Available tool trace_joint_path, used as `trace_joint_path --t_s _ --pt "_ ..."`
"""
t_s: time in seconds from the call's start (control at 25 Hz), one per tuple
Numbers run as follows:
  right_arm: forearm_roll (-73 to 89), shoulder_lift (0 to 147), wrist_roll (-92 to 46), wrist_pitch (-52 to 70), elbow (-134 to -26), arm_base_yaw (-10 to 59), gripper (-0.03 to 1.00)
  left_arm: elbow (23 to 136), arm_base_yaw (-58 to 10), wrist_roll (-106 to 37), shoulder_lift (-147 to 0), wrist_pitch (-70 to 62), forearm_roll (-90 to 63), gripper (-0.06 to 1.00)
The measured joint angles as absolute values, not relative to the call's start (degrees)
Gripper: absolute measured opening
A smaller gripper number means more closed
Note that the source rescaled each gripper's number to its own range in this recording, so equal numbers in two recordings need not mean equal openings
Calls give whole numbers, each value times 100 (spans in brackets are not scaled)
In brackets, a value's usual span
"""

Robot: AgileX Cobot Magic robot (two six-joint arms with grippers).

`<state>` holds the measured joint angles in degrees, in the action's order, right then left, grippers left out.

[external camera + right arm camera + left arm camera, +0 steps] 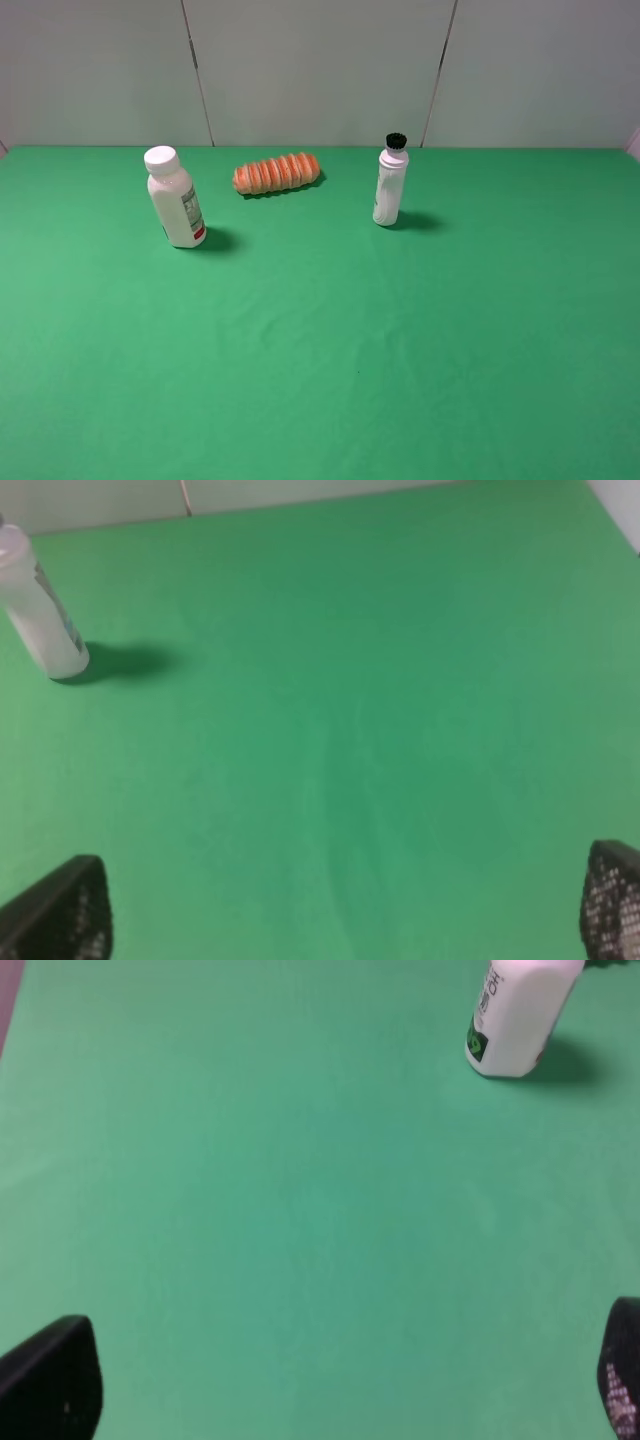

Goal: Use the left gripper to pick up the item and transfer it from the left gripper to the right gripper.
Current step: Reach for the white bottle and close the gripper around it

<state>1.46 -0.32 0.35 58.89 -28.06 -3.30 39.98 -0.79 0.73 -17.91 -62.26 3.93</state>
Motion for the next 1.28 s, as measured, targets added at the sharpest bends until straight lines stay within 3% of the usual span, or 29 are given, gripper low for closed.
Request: trace_joint_path --t_s 0.76,1.28 --pt "146 -32 35 5889 -2806 -330 100 6176 -91 -35 -5332 -6184 80 100" --pt "146 -32 35 5889 -2806 -330 100 7386 -873 317 -7428 -6154 75 100"
